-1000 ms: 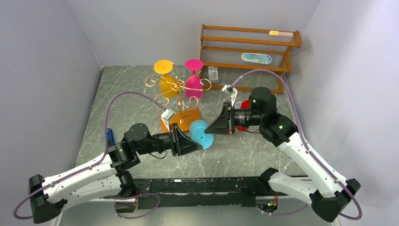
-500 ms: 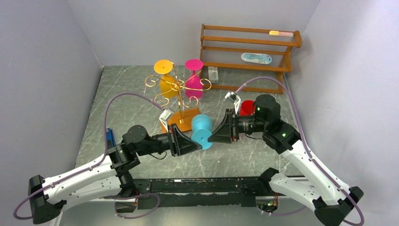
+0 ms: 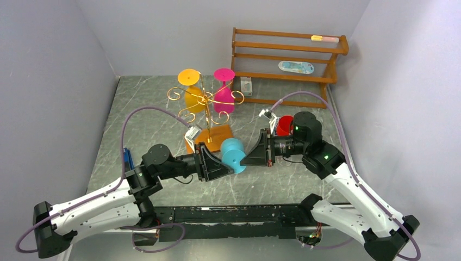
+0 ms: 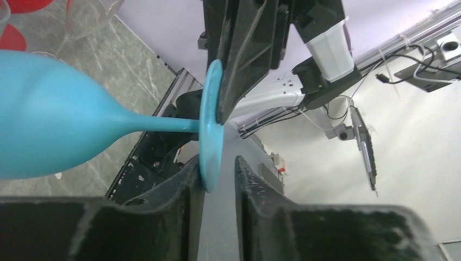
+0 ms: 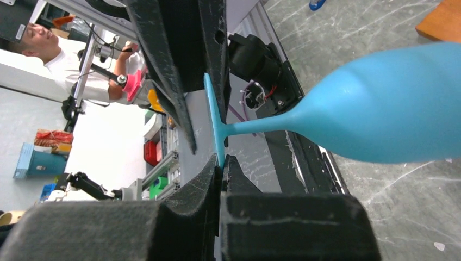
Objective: Take the wine glass off the wine glass rack
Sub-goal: Place the wine glass at the center of the board.
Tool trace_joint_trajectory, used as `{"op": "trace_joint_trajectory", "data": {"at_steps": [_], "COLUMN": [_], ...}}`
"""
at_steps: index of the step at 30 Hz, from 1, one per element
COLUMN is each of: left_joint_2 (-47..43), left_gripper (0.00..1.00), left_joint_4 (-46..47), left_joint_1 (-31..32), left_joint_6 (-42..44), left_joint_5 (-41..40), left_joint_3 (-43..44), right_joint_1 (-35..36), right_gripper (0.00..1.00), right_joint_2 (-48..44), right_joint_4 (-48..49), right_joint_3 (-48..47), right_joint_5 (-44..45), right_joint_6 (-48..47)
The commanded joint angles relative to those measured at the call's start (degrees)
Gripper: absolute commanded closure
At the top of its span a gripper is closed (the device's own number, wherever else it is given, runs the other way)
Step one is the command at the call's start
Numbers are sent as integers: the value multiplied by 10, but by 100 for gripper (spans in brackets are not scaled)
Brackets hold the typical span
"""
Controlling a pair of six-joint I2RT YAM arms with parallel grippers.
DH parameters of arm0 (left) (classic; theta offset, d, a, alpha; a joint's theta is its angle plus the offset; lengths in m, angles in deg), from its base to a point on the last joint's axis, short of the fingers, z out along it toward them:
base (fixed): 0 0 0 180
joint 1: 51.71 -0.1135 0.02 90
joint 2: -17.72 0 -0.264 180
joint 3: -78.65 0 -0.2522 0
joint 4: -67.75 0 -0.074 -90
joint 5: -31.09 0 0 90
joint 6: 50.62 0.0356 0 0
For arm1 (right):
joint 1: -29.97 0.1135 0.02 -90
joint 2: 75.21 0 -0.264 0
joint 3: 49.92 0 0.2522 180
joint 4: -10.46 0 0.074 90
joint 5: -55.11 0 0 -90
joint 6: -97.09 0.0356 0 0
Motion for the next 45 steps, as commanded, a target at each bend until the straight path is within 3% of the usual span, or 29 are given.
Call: {"op": "trace_joint_trajectory", "data": {"at_steps": [1, 3, 7, 14, 18, 24, 29, 35, 38, 40, 45], "left_joint_2": [-22, -27, -6, 11, 9, 15, 17, 11, 15, 15, 9], "left_gripper": [66, 67, 79, 79, 89, 87, 95, 95, 95, 95, 95], "left_joint_4": [25, 16, 11, -9, -5, 12, 7, 15, 18, 22, 19], "left_joint_1": [-1, -1, -1, -1, -1, -1, -1, -1, -1, -1, -1], "left_joint_6": [-7, -4, 17, 49, 52, 46, 54, 66, 79, 90, 129], "left_joint_5": [-29, -37, 9, 19, 14, 19, 21, 29, 44, 54, 73], "left_joint_3": [-4, -6, 4, 27, 22, 15, 17, 8, 9, 10, 11], "right_joint_1": [7, 8, 10, 14, 15, 15, 16, 15, 15, 16, 15], "right_gripper": [100, 100, 100, 100, 100, 100, 99, 79, 58, 45, 29], "right_joint_2": [-11, -14, -15, -13, -21, -24, -27, -30, -31, -32, -32], "right_joint_4": [12, 21, 30, 31, 25, 26, 34, 11, -13, -33, -99], "right_joint_3": [23, 27, 27, 30, 26, 21, 22, 8, -7, -25, -84], "right_joint_5": [4, 2, -5, -18, -21, -40, -45, -19, 20, 62, 204], "right_joint_6": [1, 4, 2, 4, -1, -1, 2, -5, -11, -12, -33]}}
